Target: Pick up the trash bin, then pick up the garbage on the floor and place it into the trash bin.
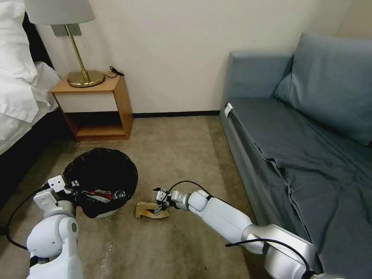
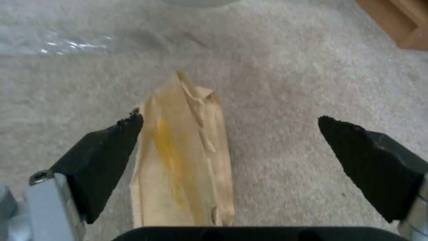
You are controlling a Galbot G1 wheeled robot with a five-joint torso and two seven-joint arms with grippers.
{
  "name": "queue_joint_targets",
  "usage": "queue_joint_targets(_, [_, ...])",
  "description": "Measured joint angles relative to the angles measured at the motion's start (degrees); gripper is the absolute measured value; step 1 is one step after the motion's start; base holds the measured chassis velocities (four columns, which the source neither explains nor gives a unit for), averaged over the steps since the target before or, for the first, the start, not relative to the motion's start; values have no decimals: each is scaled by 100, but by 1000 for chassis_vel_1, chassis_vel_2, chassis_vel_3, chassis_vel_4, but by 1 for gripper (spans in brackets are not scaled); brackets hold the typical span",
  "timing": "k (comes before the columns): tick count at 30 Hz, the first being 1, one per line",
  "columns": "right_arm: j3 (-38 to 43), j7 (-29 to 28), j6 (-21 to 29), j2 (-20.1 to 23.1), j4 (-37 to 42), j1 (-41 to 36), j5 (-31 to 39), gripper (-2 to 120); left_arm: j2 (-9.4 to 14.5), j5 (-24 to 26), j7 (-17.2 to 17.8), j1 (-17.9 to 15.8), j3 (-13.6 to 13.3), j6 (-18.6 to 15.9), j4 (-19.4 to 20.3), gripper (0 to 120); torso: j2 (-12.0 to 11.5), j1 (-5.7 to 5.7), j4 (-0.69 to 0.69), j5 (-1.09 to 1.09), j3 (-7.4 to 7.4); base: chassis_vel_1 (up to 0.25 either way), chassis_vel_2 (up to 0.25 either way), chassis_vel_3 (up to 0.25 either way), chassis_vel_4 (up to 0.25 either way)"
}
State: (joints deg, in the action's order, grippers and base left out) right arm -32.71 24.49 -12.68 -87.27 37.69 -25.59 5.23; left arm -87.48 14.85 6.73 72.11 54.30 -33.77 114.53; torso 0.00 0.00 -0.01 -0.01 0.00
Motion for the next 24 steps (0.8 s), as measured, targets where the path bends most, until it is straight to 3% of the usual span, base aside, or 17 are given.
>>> queue_joint_targets(16, [1167, 326, -145, -496, -1059, -170, -1064, 100, -24, 4, 3, 257, 163, 0, 167, 4, -1, 0, 2, 0, 0, 0, 0, 0, 0])
queue_joint_targets(22, [1425, 693, -72, -498, -1150, -158, -1287, 100, -46, -37, 7, 246, 101, -4, 178, 4, -1, 0, 2, 1, 0, 0, 0, 0, 0])
queue_joint_targets(24, [1517, 847, -100, -496, -1195, -172, -1270, 93, -59, -73, 16, 214, 41, -8, 178, 4, 0, 0, 1, 0, 0, 0, 0, 0, 0])
